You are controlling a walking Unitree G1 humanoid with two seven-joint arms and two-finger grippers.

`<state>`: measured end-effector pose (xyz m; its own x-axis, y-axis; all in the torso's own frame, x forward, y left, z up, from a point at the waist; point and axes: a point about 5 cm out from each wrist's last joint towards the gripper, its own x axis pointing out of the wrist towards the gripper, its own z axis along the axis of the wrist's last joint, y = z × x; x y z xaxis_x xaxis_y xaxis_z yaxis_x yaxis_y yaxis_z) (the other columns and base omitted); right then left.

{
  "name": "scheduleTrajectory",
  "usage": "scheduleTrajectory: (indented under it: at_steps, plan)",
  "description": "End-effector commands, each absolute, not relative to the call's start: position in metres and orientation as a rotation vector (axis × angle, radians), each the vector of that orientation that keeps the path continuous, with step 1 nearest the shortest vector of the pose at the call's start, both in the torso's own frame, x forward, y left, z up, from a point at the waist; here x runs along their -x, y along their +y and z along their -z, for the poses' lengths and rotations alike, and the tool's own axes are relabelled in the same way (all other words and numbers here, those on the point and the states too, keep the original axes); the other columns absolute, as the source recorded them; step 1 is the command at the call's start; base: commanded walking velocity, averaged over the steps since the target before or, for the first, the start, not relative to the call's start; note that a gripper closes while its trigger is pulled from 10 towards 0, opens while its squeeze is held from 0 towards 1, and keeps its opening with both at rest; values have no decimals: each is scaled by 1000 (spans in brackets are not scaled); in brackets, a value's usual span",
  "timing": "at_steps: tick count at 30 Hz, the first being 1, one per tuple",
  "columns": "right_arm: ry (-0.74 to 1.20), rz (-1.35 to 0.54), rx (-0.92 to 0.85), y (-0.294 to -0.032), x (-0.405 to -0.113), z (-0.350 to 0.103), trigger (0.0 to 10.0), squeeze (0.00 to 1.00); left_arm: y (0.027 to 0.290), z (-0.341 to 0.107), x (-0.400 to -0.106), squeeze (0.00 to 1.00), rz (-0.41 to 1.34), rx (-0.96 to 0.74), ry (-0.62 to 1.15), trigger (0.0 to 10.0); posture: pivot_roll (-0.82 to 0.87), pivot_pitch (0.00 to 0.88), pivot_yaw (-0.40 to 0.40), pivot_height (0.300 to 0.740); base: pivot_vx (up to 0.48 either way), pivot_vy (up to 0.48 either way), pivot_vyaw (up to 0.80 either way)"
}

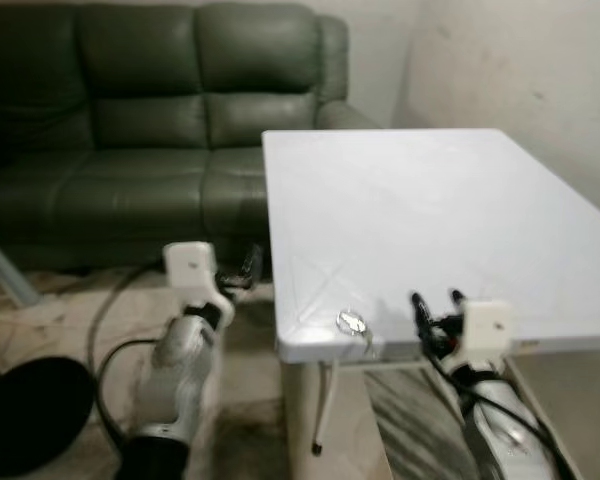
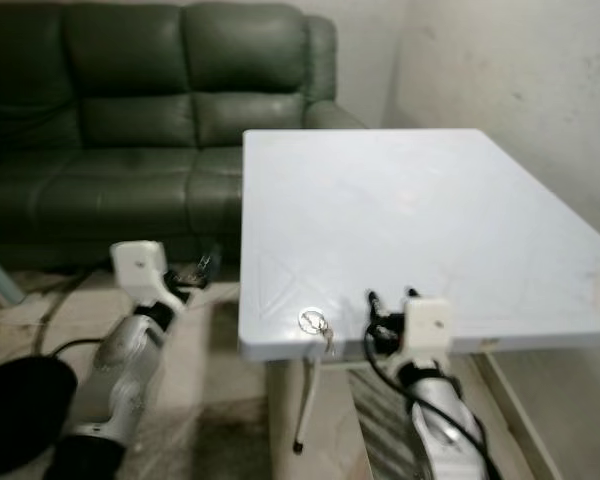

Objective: Hang keys on a hook

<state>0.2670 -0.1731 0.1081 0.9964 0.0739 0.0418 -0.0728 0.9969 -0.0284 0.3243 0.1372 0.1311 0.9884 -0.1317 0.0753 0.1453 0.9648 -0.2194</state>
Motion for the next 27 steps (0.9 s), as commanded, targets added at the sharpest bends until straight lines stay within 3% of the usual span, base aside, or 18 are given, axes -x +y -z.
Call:
scheduleTrajectory:
  at_steps: [1,13,27]
  plan:
    - [-59,-52,0,-178,-266,-112,10000,0,128,-131,-323,0,168,229,-54,10000,-7,0,-19,740,0,0,663]
    - [-26,-65,-1,-181,-264,-108,10000,0,114,-120,-310,0,239,195,-26,10000,-10,0,-23,740,0,0,55]
    - [6,-172,47,-193,-261,-109,10000,0,71,-103,-270,0,485,106,5,10000,-9,0,-37,740,0,0,0]
